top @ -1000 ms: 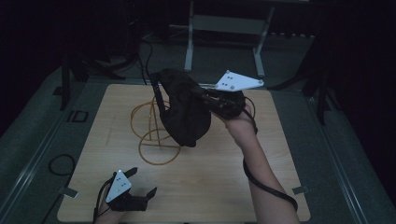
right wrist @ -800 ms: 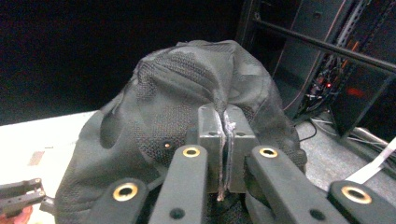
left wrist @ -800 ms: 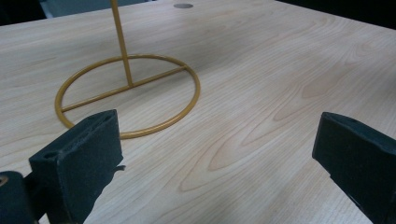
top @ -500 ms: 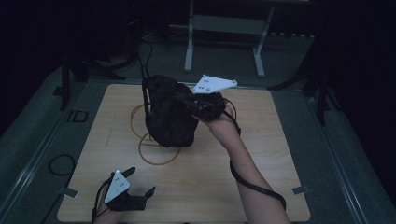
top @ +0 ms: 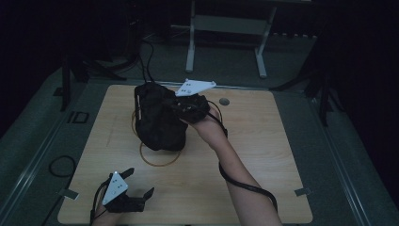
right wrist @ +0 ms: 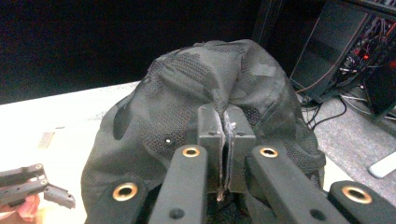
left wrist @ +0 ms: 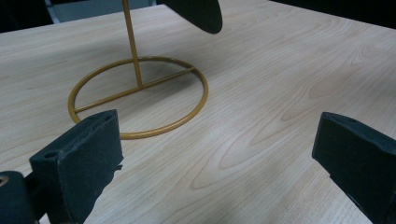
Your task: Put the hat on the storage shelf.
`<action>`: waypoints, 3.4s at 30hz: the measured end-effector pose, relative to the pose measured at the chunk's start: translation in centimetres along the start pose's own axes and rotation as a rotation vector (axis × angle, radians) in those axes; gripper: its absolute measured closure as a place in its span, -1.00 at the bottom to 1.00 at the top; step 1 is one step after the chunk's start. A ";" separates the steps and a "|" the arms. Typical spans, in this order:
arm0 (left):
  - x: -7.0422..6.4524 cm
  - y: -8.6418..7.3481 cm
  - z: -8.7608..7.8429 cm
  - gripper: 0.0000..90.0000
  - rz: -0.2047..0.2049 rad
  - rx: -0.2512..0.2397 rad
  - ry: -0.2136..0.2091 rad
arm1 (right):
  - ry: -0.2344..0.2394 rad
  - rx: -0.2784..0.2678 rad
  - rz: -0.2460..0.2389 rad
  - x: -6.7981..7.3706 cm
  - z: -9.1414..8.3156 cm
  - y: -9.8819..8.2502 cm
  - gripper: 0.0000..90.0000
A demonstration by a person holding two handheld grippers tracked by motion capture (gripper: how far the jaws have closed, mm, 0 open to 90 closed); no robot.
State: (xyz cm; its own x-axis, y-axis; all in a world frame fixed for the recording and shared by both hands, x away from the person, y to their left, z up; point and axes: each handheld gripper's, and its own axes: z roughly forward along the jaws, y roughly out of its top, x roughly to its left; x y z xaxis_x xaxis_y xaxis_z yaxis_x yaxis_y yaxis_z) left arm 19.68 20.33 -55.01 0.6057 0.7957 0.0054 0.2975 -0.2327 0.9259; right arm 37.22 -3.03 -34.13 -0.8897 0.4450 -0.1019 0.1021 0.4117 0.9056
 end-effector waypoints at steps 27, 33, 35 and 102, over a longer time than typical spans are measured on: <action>0.3 -0.1 -0.1 -0.95 -0.006 -0.006 -0.014 | 0.056 -0.006 0.000 1.4 2.2 0.5 0.40; 0.3 -0.2 -0.1 -0.96 -0.011 -0.005 -0.015 | 0.042 -0.006 -0.006 1.4 2.0 0.5 0.18; 0.3 -0.2 0.0 -0.96 -0.013 -0.004 -0.015 | 0.028 0.003 -0.013 1.4 2.1 0.4 0.16; 0.4 -0.3 0.5 -0.95 -0.030 -0.003 -0.025 | 0.041 -0.003 0.099 0.2 -5.5 -13.3 -0.73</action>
State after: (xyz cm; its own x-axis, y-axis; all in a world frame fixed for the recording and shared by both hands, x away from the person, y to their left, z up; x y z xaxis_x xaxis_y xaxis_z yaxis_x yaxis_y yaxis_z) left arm 20.22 20.40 -55.44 0.6147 0.7881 -0.0315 0.3131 -0.2072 0.9268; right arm 33.22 -12.74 -43.93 -0.8927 0.4506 0.0048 0.1891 0.3650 0.9116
